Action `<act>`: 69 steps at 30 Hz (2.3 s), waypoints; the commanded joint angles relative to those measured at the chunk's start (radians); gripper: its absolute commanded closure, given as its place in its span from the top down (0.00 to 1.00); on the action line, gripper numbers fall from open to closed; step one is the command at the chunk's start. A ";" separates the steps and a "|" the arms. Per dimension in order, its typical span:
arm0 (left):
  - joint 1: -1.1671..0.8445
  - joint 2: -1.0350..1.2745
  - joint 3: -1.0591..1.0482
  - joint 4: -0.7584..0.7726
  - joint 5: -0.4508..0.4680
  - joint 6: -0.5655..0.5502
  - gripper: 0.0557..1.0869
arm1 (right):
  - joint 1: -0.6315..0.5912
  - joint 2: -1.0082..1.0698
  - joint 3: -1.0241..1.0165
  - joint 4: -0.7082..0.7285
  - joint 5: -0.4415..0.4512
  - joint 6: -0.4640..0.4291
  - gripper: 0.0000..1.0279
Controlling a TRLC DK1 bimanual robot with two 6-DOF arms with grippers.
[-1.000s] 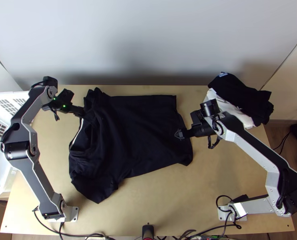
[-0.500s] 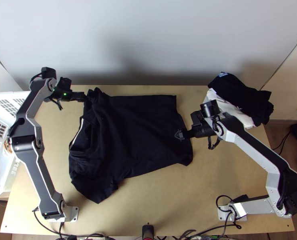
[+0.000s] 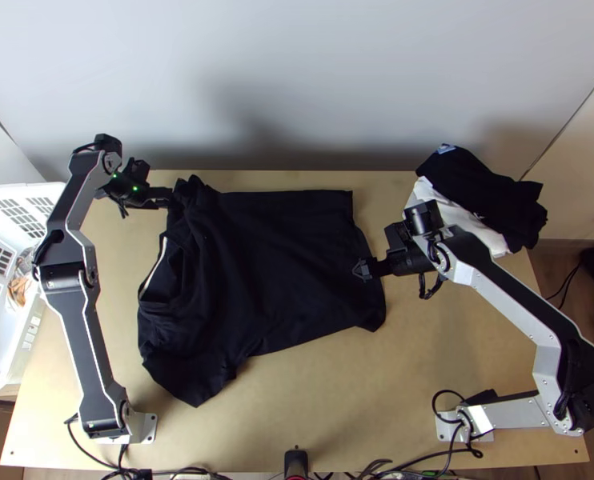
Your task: Fold the t-shirt
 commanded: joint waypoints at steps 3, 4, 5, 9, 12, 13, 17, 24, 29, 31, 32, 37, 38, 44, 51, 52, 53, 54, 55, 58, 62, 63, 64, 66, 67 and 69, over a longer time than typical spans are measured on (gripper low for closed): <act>0.015 0.013 0.012 -0.043 -0.022 0.050 0.86 | -0.012 0.001 0.005 0.001 0.001 -0.003 0.95; 0.017 0.014 0.010 -0.039 -0.019 0.050 0.81 | -0.012 0.001 0.005 0.001 -0.001 -0.001 0.95; 0.015 0.019 0.010 -0.037 -0.019 0.048 0.72 | -0.012 0.001 0.005 0.001 -0.001 -0.001 0.95; -0.003 0.024 -0.004 -0.035 -0.002 0.034 0.41 | -0.012 0.001 0.003 0.001 0.001 0.000 0.95; -0.034 0.024 -0.023 -0.034 0.001 0.030 0.35 | -0.012 0.001 0.000 0.001 -0.001 0.002 0.95; -0.043 0.024 -0.027 -0.034 0.001 0.027 0.35 | -0.012 -0.001 -0.001 0.001 -0.001 0.002 0.95; -0.064 0.025 -0.030 -0.032 0.001 0.014 0.35 | -0.017 -0.004 -0.001 0.001 -0.001 0.002 0.95; -0.048 0.013 -0.033 -0.026 -0.002 0.023 0.04 | -0.029 -0.016 -0.013 0.001 0.001 -0.003 0.95; -0.009 -0.036 -0.033 -0.002 -0.143 0.094 0.04 | -0.032 -0.019 -0.015 0.001 0.001 -0.004 0.95; 0.009 -0.058 -0.033 0.001 -0.177 0.129 0.03 | -0.033 -0.019 -0.017 0.001 0.001 -0.004 0.95; 0.018 -0.062 -0.033 0.001 -0.197 0.148 0.03 | -0.033 -0.017 -0.017 0.001 -0.001 -0.004 0.95; 0.072 -0.070 -0.036 0.014 -0.260 0.183 0.03 | -0.032 -0.017 -0.010 0.001 -0.001 -0.004 0.95; 0.083 -0.069 -0.039 0.012 -0.260 0.188 0.03 | -0.032 -0.016 -0.009 0.001 -0.001 -0.004 0.95; 0.138 -0.070 -0.063 0.032 -0.288 0.217 0.04 | -0.032 -0.019 -0.012 0.001 -0.001 -0.006 0.95; 0.120 -0.072 -0.117 0.012 -0.304 0.249 0.95 | -0.024 -0.017 0.000 0.002 -0.001 -0.006 0.95; 0.112 -0.076 -0.119 0.000 -0.304 0.244 0.95 | -0.023 -0.014 0.002 0.005 -0.001 -0.006 0.95; 0.101 -0.085 -0.125 -0.009 -0.303 0.240 0.95 | -0.023 -0.011 0.006 0.008 0.001 -0.006 0.95; 0.089 -0.102 -0.138 -0.009 -0.303 0.234 0.95 | -0.023 -0.007 0.011 0.014 -0.001 -0.006 0.95; 0.072 -0.124 -0.155 -0.009 -0.303 0.231 0.95 | -0.024 -0.001 0.020 0.021 0.001 -0.006 0.95; 0.015 -0.193 -0.206 0.003 -0.300 0.211 0.95 | -0.030 0.039 0.086 0.030 0.001 -0.009 0.95; -0.049 -0.268 -0.289 0.049 -0.294 0.185 0.95 | -0.038 0.147 0.257 0.037 0.001 0.000 0.95; -0.064 -0.280 -0.303 0.050 -0.294 0.181 0.95 | -0.038 0.185 0.306 0.037 0.002 0.000 0.95; -0.080 -0.296 -0.320 0.052 -0.294 0.177 0.95 | -0.035 0.226 0.356 0.034 0.002 -0.001 0.95; -0.107 -0.331 -0.341 0.060 -0.294 0.168 0.95 | -0.032 0.308 0.454 0.028 0.002 -0.006 0.95; -0.120 -0.346 -0.347 0.058 -0.294 0.166 0.95 | -0.030 0.358 0.507 0.018 0.002 -0.006 0.95; -0.138 -0.369 -0.350 0.058 -0.294 0.151 0.95 | -0.027 0.453 0.622 -0.044 0.001 -0.004 0.95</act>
